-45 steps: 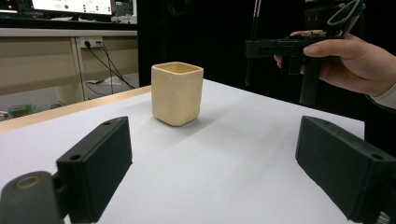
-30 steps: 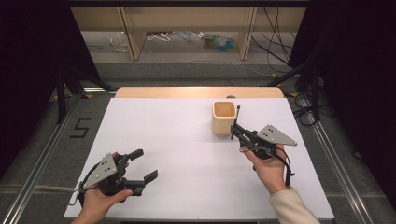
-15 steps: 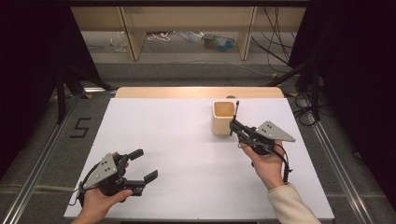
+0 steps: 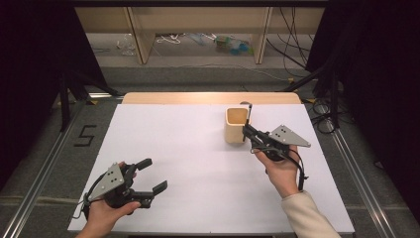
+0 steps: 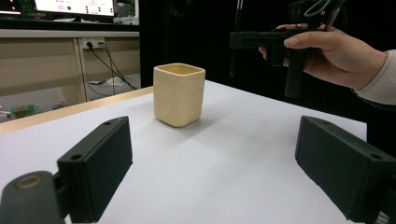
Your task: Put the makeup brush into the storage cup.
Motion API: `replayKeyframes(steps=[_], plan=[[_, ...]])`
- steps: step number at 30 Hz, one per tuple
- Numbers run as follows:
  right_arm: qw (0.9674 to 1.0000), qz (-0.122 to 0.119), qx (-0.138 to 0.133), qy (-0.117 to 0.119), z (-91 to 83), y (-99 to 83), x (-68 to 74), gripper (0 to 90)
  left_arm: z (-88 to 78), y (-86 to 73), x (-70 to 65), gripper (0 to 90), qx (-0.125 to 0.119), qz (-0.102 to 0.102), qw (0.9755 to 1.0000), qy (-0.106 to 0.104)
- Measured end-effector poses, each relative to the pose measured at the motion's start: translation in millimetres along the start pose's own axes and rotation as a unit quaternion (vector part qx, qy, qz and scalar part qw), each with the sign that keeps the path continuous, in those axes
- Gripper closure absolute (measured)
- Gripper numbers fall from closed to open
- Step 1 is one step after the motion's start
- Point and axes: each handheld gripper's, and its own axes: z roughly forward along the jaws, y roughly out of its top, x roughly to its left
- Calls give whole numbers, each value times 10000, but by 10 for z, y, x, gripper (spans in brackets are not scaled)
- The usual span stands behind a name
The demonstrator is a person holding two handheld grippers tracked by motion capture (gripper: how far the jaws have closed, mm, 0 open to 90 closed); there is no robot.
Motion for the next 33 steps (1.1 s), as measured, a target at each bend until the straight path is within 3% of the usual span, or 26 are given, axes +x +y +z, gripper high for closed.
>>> replayKeyframes(steps=[33], plan=[[9999,-8,-50,-89,161,71,-30,842,4,-3,-2,109,-17,-43,10000,-9]])
